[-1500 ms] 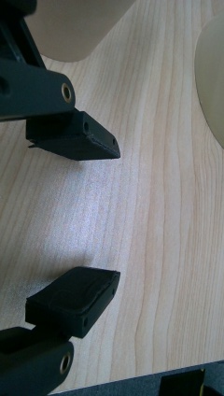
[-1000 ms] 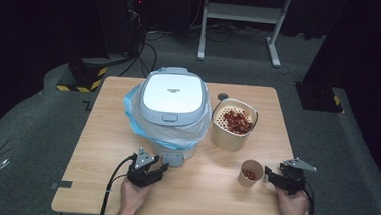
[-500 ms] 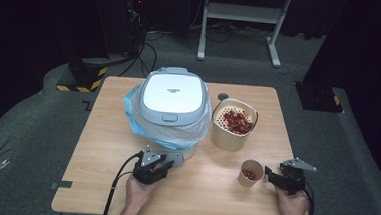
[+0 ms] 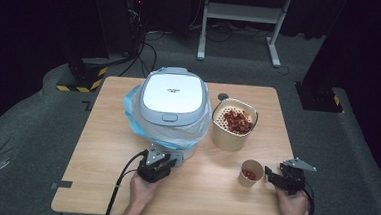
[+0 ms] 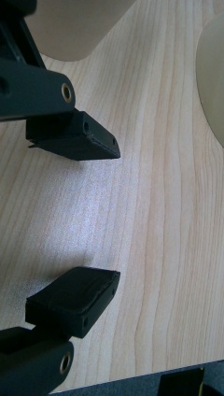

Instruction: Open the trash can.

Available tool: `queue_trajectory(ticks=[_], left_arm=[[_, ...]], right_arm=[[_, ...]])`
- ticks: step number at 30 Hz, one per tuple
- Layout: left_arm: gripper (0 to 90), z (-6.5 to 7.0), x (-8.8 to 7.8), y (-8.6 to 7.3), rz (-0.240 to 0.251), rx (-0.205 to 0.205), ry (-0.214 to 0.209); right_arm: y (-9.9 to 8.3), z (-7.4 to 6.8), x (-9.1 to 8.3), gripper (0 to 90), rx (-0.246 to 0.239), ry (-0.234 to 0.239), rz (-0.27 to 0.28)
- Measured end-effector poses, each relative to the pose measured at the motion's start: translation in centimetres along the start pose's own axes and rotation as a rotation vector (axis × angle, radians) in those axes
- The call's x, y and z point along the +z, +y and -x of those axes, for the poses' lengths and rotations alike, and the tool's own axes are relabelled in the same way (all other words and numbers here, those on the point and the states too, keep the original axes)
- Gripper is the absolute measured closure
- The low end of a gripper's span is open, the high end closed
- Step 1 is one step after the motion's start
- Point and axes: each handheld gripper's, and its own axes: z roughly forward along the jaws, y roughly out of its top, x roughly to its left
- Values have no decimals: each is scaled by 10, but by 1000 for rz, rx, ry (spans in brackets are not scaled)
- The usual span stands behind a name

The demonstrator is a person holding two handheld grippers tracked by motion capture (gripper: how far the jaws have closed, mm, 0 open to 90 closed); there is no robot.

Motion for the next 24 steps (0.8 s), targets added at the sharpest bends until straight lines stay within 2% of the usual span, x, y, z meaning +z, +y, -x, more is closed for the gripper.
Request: queue_trajectory(ticks=[4, 8, 11, 18, 24], left_arm=[[668, 0, 2, -1, -4, 14, 5], [667, 0, 3, -1, -3, 11, 0], [668, 2, 4, -2, -1, 41, 14], [653, 3, 5, -3, -3, 73, 23], [651, 3, 5, -4, 3, 77, 24]], right_arm=[[0, 0, 0, 357, 0, 0, 0], [0, 0, 0, 357, -2, 0, 1], [0, 0, 0, 357, -2, -2, -1], [0, 0, 0, 358, -8, -4, -1], [0, -1, 0, 358, -7, -5, -1]])
